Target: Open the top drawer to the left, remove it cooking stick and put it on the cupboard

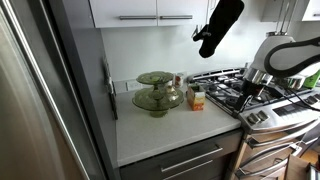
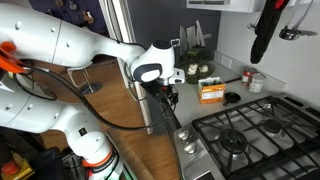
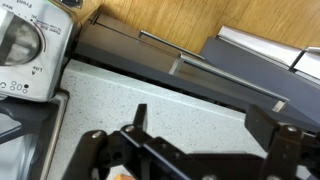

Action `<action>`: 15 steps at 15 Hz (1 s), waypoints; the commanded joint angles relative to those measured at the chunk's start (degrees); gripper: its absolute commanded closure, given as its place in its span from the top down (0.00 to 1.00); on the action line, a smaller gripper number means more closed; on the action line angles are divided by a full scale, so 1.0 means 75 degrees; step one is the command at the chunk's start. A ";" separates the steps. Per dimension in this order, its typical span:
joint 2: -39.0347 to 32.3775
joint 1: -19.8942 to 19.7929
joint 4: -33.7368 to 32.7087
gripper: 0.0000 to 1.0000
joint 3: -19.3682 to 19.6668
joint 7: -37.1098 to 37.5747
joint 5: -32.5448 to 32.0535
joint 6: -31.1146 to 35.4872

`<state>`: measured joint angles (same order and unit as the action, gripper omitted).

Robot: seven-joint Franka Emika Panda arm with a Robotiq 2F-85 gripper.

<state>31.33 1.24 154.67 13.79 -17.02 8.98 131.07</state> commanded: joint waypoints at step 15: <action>-0.1427 0.1632 0.0171 1.00 -0.1843 -0.0814 0.0031 0.0953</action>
<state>25.00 10.95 156.69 1.25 -19.42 9.41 134.46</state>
